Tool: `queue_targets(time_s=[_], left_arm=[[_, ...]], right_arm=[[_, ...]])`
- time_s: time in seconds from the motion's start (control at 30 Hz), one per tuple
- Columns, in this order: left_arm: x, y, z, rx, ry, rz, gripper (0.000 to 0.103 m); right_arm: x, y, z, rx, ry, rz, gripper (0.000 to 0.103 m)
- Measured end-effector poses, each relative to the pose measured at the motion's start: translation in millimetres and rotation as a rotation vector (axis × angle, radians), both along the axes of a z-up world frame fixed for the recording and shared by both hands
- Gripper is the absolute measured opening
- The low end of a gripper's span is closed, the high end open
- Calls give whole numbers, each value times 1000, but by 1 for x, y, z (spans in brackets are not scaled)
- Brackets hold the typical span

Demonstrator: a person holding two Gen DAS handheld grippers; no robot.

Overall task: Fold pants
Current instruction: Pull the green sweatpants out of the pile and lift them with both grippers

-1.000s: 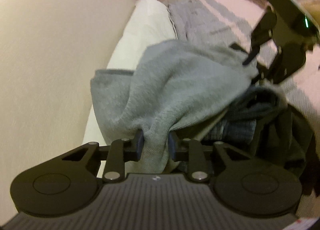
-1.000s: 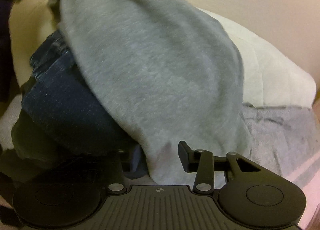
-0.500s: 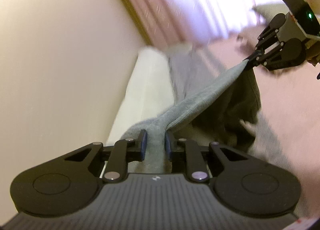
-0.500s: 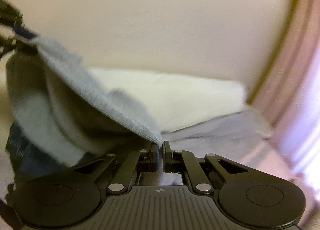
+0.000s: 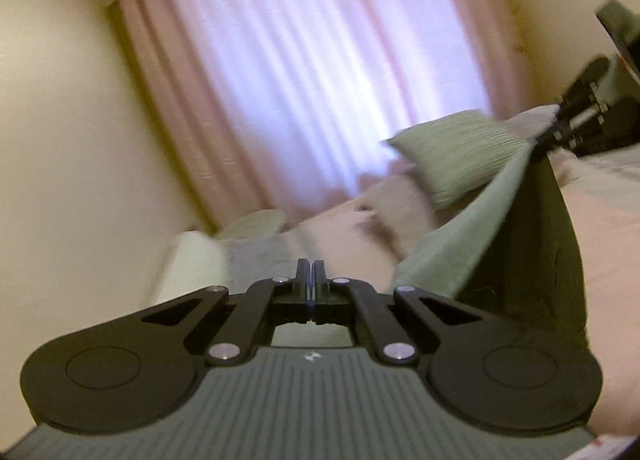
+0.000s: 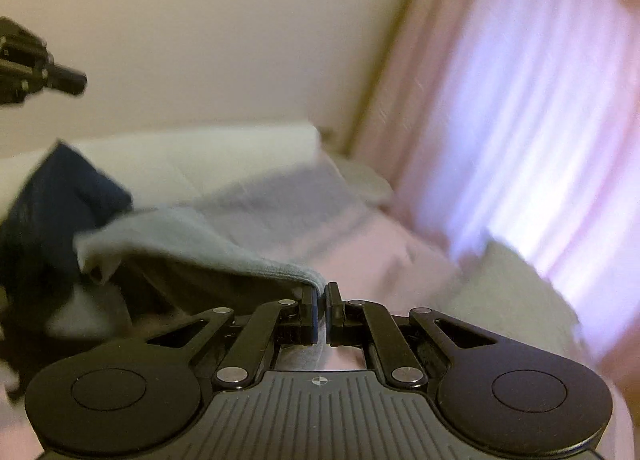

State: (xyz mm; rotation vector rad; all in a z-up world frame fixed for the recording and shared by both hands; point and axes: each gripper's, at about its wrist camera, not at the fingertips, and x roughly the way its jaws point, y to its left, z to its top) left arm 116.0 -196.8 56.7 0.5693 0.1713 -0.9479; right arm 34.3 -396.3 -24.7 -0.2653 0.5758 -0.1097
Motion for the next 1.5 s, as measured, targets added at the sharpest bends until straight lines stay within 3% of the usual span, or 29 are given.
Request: queue_targets(time_s=[0.13,0.27,0.37,0.43,0.5,0.6,0.7,0.97,1.0,1.03,1.07,1.1,1.13,1.3,1.33,1.37,1.43,1.5], left_arm=[[-68,-54,-42,59,82,-40,0],[-133,-102,-110,137,222,-58,2],[-168,-135,-168,221,303,-97,8],[-183,-157,-201,288,298,-136,24],[-202,-171,-239,341,269,-172,34],[-211,-183,-285,409,238,-239,38],[-213,-196,-328,440,151,-325,56],[-201,-253,-427,502,16,-508,55],[-201,-256,-434,514,-2,-530,52],[-201,-261,-443,535,-18,-550,39],[-199,-266,-450,557,-23,-567,28],[-196,-269,-452,567,-22,-571,10],[-193,-271,-450,562,-25,-563,5],[-158,-278,-396,493,63,-501,4],[-151,-279,-384,485,71,-490,4],[-144,-282,-371,480,76,-483,4],[-133,-288,-351,479,74,-479,4],[-126,-294,-334,477,68,-485,4]], right_arm=[[-99,-63,-55,92,91,-153,0],[-186,-124,-99,215,172,-306,0],[-233,-140,-98,290,191,-374,0],[-257,-145,-90,304,194,-394,0],[-249,-148,-86,319,195,-399,0],[-265,-149,-88,324,199,-408,0],[-246,-153,-101,327,200,-431,0],[-228,-174,-147,315,214,-533,0],[-228,-178,-152,313,216,-549,0],[-229,-182,-158,308,217,-570,0],[-229,-186,-164,308,215,-585,0],[-230,-191,-170,313,212,-604,0],[-231,-196,-178,326,208,-627,0],[-251,-204,-218,402,198,-764,2],[-260,-201,-225,434,192,-796,13],[-269,-195,-231,467,180,-829,39],[-292,-174,-247,549,141,-886,77],[-314,-151,-267,678,89,-957,79]])
